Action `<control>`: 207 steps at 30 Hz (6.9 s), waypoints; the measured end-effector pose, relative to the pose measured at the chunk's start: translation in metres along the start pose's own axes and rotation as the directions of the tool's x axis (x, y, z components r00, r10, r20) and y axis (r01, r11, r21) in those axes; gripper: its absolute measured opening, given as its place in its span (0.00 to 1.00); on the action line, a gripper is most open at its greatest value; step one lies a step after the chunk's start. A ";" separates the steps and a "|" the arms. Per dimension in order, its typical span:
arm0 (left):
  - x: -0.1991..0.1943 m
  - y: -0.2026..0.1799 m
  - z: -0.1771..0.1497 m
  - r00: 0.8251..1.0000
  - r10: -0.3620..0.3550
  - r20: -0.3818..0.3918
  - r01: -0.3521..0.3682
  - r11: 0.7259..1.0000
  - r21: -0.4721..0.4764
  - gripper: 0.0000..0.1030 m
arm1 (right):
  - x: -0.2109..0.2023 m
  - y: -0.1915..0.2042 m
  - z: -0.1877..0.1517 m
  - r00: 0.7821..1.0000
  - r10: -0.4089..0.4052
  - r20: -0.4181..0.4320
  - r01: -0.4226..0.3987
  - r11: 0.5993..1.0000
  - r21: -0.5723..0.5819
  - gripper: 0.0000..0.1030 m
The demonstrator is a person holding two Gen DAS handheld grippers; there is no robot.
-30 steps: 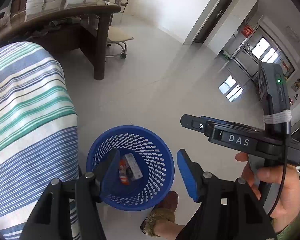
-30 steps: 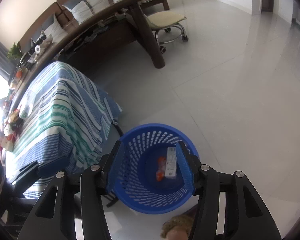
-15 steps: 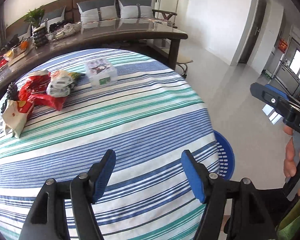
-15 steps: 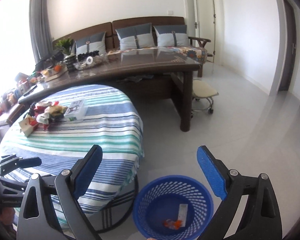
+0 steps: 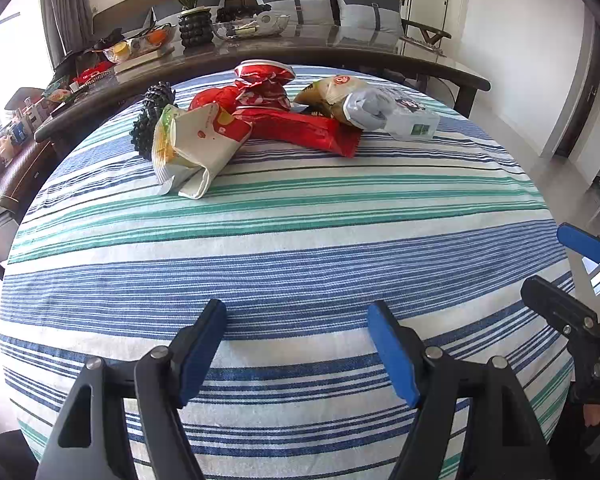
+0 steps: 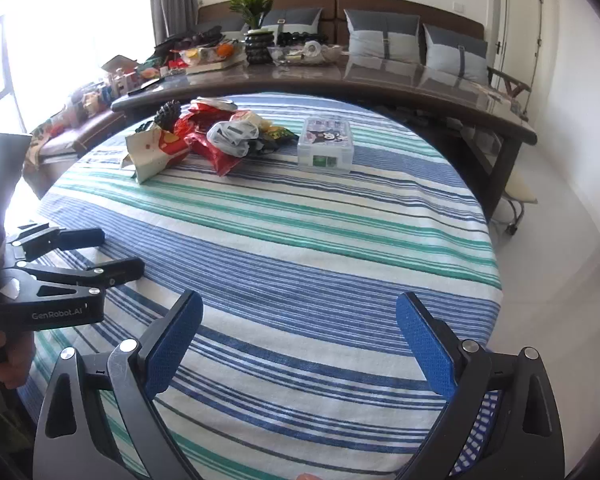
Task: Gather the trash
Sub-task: 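Return both tools to the table and grasp the white paper cup with the left gripper, then grasp the gold foil wrapper with the right gripper while the left gripper holds the paper cup, then carry both items to the blue wastebasket and open both grippers, then move both tools back over the table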
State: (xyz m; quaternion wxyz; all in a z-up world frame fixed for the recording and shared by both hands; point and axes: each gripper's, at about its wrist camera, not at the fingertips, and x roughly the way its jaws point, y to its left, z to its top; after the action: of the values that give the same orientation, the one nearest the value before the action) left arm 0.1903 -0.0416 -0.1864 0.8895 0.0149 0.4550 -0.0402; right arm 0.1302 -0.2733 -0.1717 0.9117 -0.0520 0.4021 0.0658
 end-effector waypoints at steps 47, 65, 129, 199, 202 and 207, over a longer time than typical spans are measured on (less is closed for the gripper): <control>-0.039 0.057 0.060 0.984 -0.150 0.091 0.145 0.988 0.053 0.06 | 0.045 0.006 0.008 0.990 -0.033 -0.134 0.036 0.999 0.021 1.00; -0.012 0.035 0.013 0.955 -0.297 -0.002 0.297 0.952 0.072 0.81 | 0.044 0.004 0.008 0.991 -0.033 -0.129 0.037 0.999 0.035 1.00; -0.041 0.019 0.003 0.951 -0.303 0.066 0.297 0.951 0.088 0.08 | 0.005 -0.002 0.025 0.967 0.098 -0.237 -0.077 0.993 0.095 0.28; -0.051 -0.134 -0.031 0.975 -0.217 0.050 0.193 0.934 0.299 0.81 | -0.074 -0.142 -0.023 0.963 -0.264 0.057 0.250 0.951 0.183 0.98; -0.038 -0.087 -0.021 0.991 -0.122 0.056 0.106 0.968 0.228 0.81 | -0.050 -0.098 -0.016 0.981 -0.190 0.030 0.185 0.974 0.131 0.98; -0.016 -0.016 -0.006 0.999 0.008 0.041 -0.014 0.988 0.153 0.81 | -0.009 -0.029 0.002 0.995 -0.103 -0.015 0.103 0.993 0.051 0.98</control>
State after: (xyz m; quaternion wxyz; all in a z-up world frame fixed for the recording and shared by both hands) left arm 0.1745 -0.0559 -0.1769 0.8948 0.0847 0.4326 -0.0704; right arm 0.1298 -0.3026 -0.1623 0.9125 -0.0496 0.4059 0.0080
